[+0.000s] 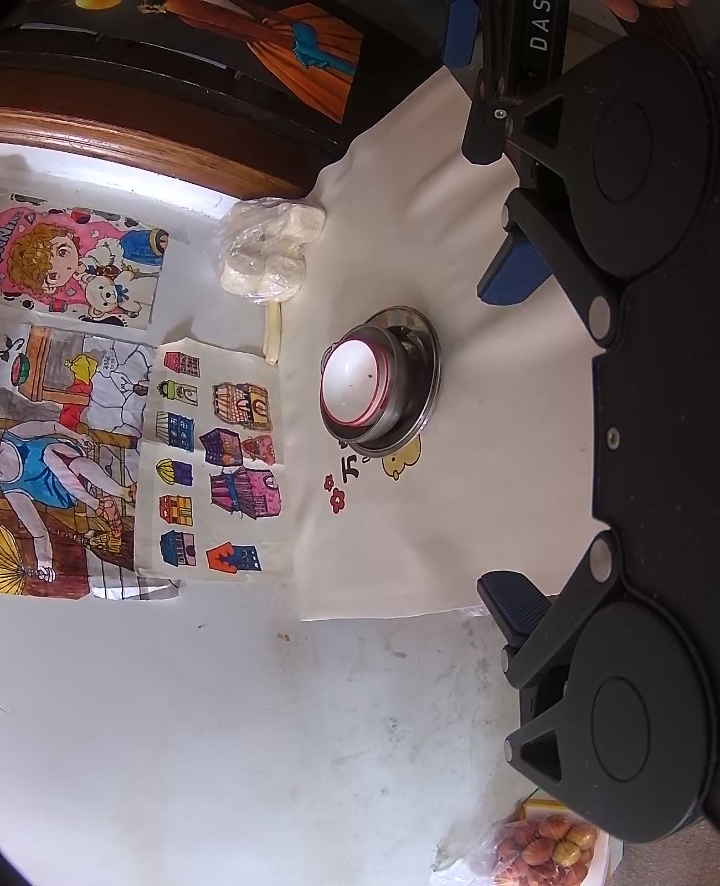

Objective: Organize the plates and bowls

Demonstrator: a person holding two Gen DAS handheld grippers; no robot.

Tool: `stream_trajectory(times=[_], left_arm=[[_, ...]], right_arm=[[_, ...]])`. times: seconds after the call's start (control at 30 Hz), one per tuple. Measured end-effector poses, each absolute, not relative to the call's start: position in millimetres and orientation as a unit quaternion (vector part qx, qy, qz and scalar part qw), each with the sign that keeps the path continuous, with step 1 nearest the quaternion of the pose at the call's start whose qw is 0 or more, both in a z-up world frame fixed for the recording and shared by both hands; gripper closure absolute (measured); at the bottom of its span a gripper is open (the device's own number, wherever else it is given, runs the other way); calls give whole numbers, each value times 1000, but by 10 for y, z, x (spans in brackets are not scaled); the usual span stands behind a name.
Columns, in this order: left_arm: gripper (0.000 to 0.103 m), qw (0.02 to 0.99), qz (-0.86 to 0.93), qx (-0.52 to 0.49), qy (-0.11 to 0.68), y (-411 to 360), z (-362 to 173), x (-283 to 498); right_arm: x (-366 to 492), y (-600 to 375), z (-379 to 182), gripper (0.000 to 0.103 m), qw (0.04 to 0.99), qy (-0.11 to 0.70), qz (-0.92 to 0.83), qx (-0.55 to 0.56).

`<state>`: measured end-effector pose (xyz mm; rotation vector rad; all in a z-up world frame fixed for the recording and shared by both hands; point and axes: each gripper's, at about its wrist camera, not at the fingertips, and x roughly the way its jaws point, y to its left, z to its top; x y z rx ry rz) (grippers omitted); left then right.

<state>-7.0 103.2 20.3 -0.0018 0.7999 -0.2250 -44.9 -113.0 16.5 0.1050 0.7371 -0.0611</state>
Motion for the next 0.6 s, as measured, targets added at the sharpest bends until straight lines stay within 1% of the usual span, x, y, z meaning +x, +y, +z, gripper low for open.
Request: stream_trajectory(times=[0.6], left_arm=[[1, 909, -112, -1, 401, 974, 172, -66]], right_arm=[[-443, -1154, 143, 0, 929, 364, -31, 56]])
